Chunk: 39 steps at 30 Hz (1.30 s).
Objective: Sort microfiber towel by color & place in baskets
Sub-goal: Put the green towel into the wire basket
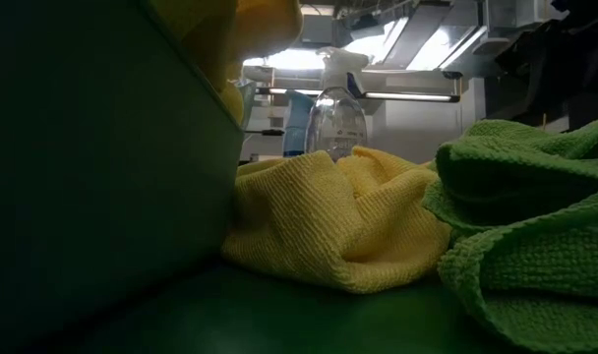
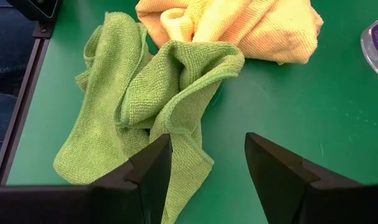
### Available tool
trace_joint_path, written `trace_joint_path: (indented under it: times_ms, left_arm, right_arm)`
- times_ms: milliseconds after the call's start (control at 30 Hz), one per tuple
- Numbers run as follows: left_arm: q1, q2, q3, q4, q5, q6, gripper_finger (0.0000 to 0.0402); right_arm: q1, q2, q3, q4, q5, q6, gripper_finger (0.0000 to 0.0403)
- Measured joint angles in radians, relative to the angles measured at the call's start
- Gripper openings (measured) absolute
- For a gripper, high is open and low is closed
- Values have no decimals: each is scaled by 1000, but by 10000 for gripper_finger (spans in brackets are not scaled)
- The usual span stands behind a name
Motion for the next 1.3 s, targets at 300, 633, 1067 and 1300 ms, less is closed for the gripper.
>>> trace_joint_path:
  times_ms: [300, 633, 1067, 1300]
  left_arm:
    - [-109, -95, 199, 1, 12, -76, 0]
    - [-221, -156, 320, -89, 168, -199, 0]
    - [-348, -206, 323, -383, 339, -317, 0]
    - [-393, -202, 196, -559, 270, -369, 0]
  right_arm:
    - [0, 0, 0, 0, 0, 0, 205]
    - [0, 0, 0, 0, 0, 0, 205]
    - [0, 0, 0, 0, 0, 0, 205]
    - [0, 0, 0, 0, 0, 0, 205]
